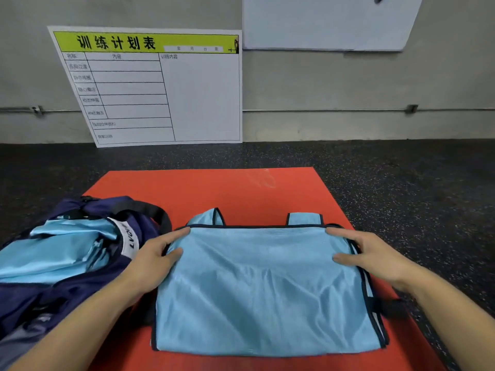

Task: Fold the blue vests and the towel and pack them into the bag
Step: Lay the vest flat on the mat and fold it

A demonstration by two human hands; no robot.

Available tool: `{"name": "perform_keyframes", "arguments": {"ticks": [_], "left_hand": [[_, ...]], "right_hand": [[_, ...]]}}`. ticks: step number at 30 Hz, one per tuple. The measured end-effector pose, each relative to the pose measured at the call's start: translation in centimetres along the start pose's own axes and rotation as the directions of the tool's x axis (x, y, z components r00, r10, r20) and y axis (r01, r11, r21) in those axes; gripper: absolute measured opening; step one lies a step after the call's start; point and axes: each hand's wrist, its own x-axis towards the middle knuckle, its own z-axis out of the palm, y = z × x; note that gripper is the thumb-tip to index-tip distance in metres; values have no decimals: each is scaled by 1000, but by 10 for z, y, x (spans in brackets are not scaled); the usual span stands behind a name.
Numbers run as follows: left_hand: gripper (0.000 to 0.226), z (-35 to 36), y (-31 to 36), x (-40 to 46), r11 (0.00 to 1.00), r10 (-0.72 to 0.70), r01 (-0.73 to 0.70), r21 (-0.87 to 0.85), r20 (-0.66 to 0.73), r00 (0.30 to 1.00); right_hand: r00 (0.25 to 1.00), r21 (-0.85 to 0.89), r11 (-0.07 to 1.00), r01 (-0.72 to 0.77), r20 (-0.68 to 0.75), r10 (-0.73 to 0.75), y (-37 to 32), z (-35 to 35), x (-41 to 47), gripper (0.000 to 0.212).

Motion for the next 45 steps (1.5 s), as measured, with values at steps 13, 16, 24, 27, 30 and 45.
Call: {"name": "perform_keyframes", "arguments": {"ticks": [13, 16, 24, 27, 30, 45], "left_hand": [[48, 41, -51, 80, 945, -29, 54, 321, -82, 996], [48, 40, -55, 87, 933, -17, 37, 357, -57, 998], [43, 48, -14, 87, 633, 253, -148, 760, -22, 967], [37, 115, 18, 64, 545, 476, -348, 763, 60, 877], [56, 162, 8, 55, 699, 247, -263, 665, 120, 961], [69, 104, -27, 42, 601, 127, -28, 799, -61, 990]], "right_hand": [[999, -57, 997, -52, -15, 52, 58, 11, 106, 60], [998, -72, 995, -63, 2, 63, 61, 10, 113, 61], [952, -648, 753, -119, -290, -100, 35, 33, 109, 55], [946, -728, 675, 124, -118, -302, 2, 111, 104, 53], [964, -658, 713, 243, 83, -252, -13, 176, 101, 66], [968, -813, 570, -118, -222, -116, 27, 113, 80, 64]]}}
